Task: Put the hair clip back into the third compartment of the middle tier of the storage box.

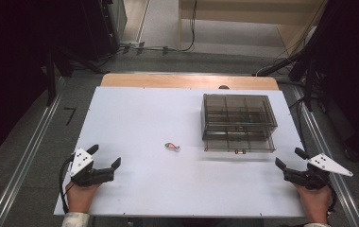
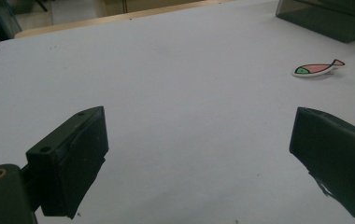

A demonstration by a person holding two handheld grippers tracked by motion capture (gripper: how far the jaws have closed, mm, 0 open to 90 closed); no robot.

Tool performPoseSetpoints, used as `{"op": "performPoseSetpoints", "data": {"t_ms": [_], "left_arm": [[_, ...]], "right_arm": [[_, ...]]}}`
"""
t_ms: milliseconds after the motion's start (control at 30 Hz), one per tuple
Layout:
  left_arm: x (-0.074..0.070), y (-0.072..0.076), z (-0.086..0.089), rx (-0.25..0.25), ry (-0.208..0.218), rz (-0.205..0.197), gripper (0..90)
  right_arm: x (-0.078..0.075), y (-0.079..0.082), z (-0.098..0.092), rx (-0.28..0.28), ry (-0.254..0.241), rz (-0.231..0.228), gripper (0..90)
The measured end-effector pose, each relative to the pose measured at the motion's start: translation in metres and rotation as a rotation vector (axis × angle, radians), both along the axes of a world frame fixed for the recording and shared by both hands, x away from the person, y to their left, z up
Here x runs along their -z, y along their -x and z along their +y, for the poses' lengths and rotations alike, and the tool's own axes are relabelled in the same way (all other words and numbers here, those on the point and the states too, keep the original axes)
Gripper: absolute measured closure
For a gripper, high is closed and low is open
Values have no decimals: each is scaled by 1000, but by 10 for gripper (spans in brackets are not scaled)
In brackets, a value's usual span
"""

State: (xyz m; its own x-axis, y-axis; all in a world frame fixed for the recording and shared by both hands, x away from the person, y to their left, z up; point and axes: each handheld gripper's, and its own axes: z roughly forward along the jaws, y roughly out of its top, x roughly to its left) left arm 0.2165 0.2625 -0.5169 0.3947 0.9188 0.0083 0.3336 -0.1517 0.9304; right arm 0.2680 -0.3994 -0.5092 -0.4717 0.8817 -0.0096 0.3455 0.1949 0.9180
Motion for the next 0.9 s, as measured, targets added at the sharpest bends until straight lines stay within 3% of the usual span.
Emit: {"op": "performPoseSetpoints", "data": {"t_ms": [400, 900], "left_arm": [[0, 0, 0, -1, 0, -4, 50], [-1, 3, -8, 18, -41, -12, 53]], "right_arm": [[0, 0, 0, 3, -3, 0, 86], [0, 0, -1, 8, -10, 4, 86]]}}
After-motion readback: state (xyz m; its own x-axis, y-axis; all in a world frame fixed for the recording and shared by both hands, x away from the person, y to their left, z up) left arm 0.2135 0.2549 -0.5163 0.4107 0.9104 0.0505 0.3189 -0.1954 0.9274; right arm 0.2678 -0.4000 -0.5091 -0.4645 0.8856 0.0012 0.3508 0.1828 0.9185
